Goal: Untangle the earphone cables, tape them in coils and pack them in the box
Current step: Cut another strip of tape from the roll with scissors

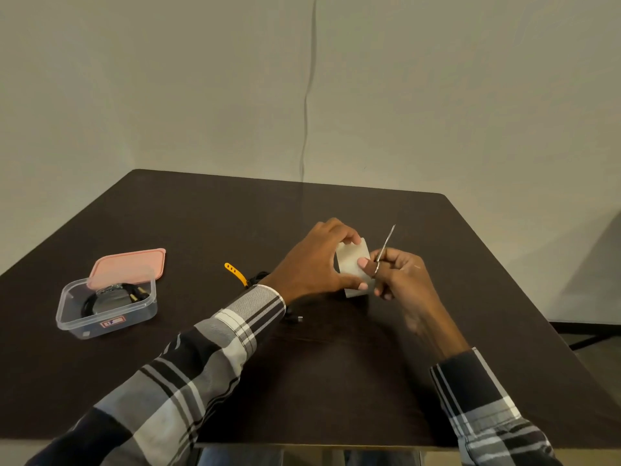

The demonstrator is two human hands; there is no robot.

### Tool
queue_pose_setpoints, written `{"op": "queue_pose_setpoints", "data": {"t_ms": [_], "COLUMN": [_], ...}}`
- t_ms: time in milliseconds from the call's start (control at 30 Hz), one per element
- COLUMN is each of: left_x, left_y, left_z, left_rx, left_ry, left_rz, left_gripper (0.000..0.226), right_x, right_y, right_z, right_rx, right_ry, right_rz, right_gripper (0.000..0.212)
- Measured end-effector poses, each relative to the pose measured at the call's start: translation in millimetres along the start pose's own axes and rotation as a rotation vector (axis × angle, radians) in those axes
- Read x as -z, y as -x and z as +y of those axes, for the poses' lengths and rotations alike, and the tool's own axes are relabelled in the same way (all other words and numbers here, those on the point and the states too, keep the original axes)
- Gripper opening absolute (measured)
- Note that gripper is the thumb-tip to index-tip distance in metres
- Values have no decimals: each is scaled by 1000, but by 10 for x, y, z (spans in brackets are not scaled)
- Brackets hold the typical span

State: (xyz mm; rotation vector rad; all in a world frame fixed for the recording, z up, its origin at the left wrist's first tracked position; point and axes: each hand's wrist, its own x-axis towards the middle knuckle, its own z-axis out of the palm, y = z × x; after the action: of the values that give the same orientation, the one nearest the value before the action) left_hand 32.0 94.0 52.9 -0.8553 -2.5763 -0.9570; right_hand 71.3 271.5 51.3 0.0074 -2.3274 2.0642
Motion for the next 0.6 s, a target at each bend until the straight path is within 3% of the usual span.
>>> {"op": "queue_pose_setpoints", "data": {"t_ms": [200,600], "left_x": [11,-5], "left_y": [-33,-15], "left_z": [116,183], "left_rx": [56,5], "left_ry": [-180,-226], "left_rz": [16,-21], "left_gripper": [74,65], "right_x": [-85,-78], "right_y": [13,14], "right_z": [99,118], "right_rx": [65,59], "right_ry": [-29,-66], "right_rz": [55,65], "right_gripper": [19,14]}}
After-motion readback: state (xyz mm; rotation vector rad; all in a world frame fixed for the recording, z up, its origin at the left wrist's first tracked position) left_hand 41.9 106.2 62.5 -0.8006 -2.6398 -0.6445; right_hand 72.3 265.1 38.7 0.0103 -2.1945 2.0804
